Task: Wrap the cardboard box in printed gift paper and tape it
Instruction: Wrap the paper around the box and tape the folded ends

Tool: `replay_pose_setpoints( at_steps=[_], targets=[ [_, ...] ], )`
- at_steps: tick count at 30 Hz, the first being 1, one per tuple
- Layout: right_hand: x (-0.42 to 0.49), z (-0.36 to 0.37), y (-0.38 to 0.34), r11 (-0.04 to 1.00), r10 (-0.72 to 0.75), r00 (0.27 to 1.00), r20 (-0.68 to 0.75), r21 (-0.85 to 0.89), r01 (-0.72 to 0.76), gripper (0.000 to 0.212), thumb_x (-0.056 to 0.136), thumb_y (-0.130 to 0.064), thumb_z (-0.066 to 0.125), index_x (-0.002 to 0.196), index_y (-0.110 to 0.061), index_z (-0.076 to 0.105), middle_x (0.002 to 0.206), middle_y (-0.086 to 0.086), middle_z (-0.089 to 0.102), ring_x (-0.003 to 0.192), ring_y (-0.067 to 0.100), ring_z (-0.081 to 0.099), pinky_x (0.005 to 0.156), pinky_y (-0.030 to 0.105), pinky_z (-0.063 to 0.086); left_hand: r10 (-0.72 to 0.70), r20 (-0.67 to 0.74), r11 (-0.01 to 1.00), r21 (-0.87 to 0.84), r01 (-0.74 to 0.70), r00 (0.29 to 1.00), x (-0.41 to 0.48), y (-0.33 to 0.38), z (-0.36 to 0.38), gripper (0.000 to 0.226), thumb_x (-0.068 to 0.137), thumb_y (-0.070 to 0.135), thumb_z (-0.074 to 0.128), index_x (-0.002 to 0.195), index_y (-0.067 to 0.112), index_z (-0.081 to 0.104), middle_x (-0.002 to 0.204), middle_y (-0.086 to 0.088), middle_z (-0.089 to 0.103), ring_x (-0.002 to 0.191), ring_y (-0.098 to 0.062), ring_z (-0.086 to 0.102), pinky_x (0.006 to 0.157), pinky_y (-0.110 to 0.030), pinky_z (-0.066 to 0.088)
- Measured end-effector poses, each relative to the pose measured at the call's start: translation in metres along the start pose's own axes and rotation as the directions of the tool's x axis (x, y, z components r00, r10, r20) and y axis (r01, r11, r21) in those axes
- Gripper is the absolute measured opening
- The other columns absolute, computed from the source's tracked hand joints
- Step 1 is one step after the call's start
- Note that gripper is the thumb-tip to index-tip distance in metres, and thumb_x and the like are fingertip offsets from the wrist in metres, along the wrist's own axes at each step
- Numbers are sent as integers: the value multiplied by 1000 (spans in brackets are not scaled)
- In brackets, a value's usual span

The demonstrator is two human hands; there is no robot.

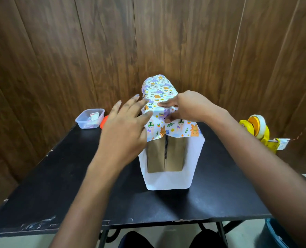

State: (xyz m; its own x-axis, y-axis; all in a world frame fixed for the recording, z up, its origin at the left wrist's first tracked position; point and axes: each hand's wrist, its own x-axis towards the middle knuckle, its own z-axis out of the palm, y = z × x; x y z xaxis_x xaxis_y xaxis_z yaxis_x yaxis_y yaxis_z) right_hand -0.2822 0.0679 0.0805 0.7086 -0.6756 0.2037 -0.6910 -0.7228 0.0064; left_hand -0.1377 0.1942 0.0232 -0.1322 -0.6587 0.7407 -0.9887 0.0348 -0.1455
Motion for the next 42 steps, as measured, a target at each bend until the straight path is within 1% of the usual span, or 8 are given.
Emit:
replay_pose_setpoints(
  at_steps=[3,8,12,16,23,27,37,42],
  targets=[
    [-1,0,-1,1000,-17,1000,-12,-14,17,54,85,-46,61,136,-38,46,98,0,63,80,15,43,53,26,32,-62,178,992,118,42,982,37,18,9,55,89,34,31,134,7,48,141,-11,46,137,-30,34,108,-56,24],
    [2,6,10,996,-37,999,17,85,35,58,84,-40,66,137,-40,44,129,-3,60,105,19,54,85,30,46,-98,497,985,170,14,862,58,-4,34,63,96,41,40,149,21,13,154,5,26,145,-14,6,115,-48,-3],
    [-1,7,19,986,-47,995,89,164,32,72,82,-25,71,142,-42,34,144,-9,45,125,17,45,90,22,38,-57,528,995,94,9,847,56,-14,27,70,91,44,51,149,25,16,154,9,25,145,-9,5,116,-46,-5],
    [2,9,12,994,4,998,59,111,-11,82,78,-33,74,145,-39,27,124,4,47,101,18,47,81,28,42,-56,553,994,112,-7,831,57,-15,27,76,88,40,58,149,26,14,155,10,20,145,-9,4,115,-47,-6],
    [-4,13,12,998,4,991,131,-56,3,96,80,-13,71,151,-29,8,152,-1,29,132,19,26,96,35,43,-88,573,971,232,-59,815,60,-8,23,79,86,35,62,149,27,15,154,9,24,145,-13,8,114,-50,-5],
    [-2,8,15,998,41,990,134,41,-46,91,81,-14,72,149,-36,16,132,10,37,104,18,41,88,28,41,-91,530,959,275,-69,843,62,-1,24,68,89,21,57,147,20,22,152,3,31,144,-16,16,114,-50,-2],
    [-5,7,32,980,-16,992,124,200,-10,82,81,2,65,145,-36,31,150,-10,36,131,17,40,92,24,38,-36,521,967,234,-102,853,68,0,25,69,87,31,62,145,16,29,151,-2,34,144,-17,15,116,-44,4],
    [-7,7,36,981,7,996,84,195,-23,80,80,0,67,146,-30,32,146,-7,43,129,17,43,88,21,35,-57,526,995,96,7,849,75,19,41,76,87,26,62,148,13,17,155,-5,22,141,-21,24,106,-39,35]
  ],
)
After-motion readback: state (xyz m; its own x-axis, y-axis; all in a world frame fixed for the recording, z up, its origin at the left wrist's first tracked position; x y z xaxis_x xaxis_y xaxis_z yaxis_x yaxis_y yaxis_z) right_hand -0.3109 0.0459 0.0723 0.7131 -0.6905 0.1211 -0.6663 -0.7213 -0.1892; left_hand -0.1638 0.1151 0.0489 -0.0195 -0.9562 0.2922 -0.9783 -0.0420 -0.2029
